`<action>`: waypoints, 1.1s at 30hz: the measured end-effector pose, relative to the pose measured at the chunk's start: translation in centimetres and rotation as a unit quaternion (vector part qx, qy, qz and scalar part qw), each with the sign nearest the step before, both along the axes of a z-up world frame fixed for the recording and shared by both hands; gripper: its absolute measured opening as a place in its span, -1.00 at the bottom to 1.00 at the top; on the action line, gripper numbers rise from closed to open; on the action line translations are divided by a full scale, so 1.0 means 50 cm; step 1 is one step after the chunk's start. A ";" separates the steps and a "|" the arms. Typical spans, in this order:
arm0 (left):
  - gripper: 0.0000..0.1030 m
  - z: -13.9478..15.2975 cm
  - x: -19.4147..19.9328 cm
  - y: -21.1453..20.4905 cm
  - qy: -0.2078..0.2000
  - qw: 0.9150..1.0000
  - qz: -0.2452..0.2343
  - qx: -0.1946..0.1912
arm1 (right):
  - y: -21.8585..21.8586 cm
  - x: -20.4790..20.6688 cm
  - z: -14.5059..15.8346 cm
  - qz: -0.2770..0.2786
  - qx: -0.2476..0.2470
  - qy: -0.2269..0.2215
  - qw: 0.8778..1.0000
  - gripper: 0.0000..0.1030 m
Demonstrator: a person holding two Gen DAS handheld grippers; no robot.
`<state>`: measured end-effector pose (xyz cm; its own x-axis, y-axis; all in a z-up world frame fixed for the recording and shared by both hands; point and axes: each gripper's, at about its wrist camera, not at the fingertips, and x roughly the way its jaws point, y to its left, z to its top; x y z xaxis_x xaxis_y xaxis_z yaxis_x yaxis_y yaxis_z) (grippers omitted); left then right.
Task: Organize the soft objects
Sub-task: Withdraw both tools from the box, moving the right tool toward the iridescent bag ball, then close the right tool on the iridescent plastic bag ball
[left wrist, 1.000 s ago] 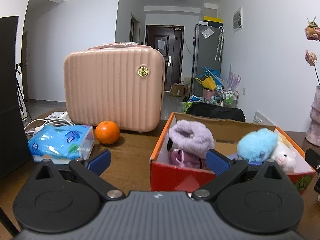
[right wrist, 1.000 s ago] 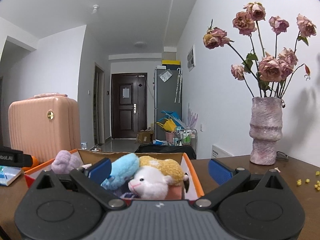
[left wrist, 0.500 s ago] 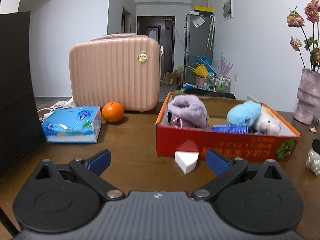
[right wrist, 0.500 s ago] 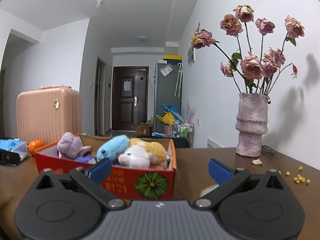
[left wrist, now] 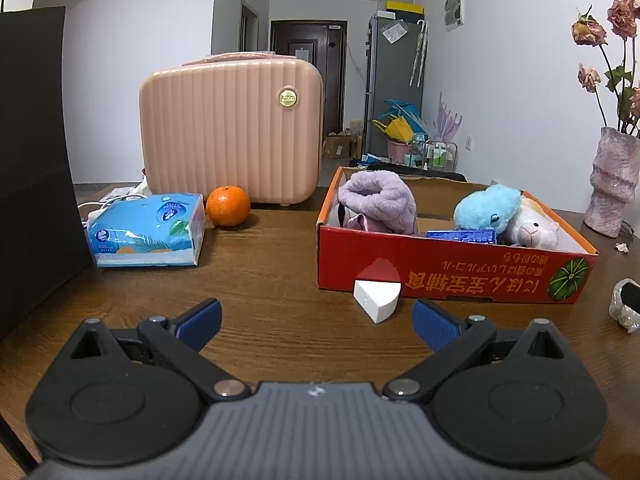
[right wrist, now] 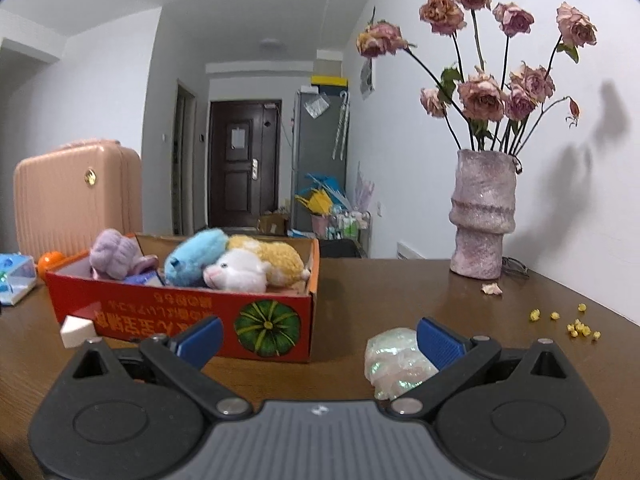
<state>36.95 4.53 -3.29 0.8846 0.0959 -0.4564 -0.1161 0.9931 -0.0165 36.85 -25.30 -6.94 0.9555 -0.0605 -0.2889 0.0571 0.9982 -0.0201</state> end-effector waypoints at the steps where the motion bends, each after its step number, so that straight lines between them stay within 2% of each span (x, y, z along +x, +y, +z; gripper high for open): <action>1: 1.00 -0.001 0.002 0.000 0.001 1.000 0.001 0.000 | -0.001 0.006 -0.002 -0.006 -0.001 0.007 1.000 1.00; 15: 1.00 -0.008 0.009 0.001 0.011 1.000 0.006 0.002 | -0.101 0.128 -0.034 -0.095 0.035 0.108 0.989 0.96; 18: 1.00 -0.012 0.013 0.000 0.015 1.000 0.008 0.003 | -0.115 0.151 -0.045 -0.096 0.043 0.132 0.986 0.79; 22: 1.00 -0.015 0.015 -0.001 0.018 1.000 0.009 0.003 | -0.120 0.169 -0.052 -0.087 0.046 0.142 0.985 0.48; 26: 1.00 -0.016 0.018 0.000 0.020 1.000 0.009 0.003 | -0.125 0.182 -0.055 -0.075 0.054 0.152 0.984 0.07; 33: 1.00 -0.020 0.023 0.000 0.026 1.000 0.009 0.004 | -0.127 0.184 -0.053 -0.075 0.055 0.145 0.985 -0.14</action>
<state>38.08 4.55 -4.28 0.8580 0.1154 -0.5006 -0.1346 0.9909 -0.0023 46.02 -31.63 -9.61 0.8142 -0.1480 -0.5615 0.2121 0.9760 0.0502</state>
